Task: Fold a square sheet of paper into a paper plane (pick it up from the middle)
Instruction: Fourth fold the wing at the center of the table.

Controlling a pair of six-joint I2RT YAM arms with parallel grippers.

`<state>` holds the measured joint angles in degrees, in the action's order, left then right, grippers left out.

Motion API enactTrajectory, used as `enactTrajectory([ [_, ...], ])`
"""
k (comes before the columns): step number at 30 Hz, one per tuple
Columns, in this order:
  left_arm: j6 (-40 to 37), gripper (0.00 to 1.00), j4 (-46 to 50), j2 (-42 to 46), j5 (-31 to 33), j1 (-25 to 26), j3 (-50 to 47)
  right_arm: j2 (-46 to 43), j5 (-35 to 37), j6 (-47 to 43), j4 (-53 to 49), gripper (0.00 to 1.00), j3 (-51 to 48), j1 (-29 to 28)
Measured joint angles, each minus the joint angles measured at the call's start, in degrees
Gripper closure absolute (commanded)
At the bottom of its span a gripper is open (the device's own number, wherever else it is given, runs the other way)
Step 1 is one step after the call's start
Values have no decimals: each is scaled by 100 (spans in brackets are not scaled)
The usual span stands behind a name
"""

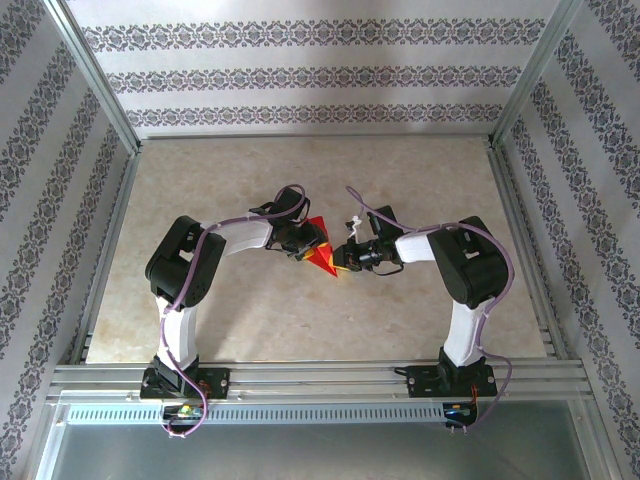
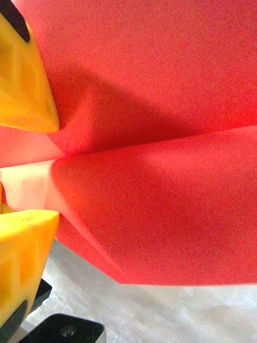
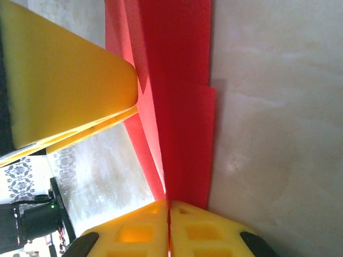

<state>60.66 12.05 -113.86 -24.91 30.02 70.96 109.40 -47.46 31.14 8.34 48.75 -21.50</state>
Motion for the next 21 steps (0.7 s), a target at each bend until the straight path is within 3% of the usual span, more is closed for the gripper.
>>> enactTrajectory([
  [8, -306, 54, 20, 363, 11, -13, -4, 76, -153, 15, -48, 90, 59, 42],
  [14, -483, 64, -389, 1110, 92, -50, -428, 140, -302, 20, -74, 91, 98, 90],
  [21, -450, 75, -1711, 957, -227, -85, -1071, 164, -382, 20, -72, 91, 103, 114],
])
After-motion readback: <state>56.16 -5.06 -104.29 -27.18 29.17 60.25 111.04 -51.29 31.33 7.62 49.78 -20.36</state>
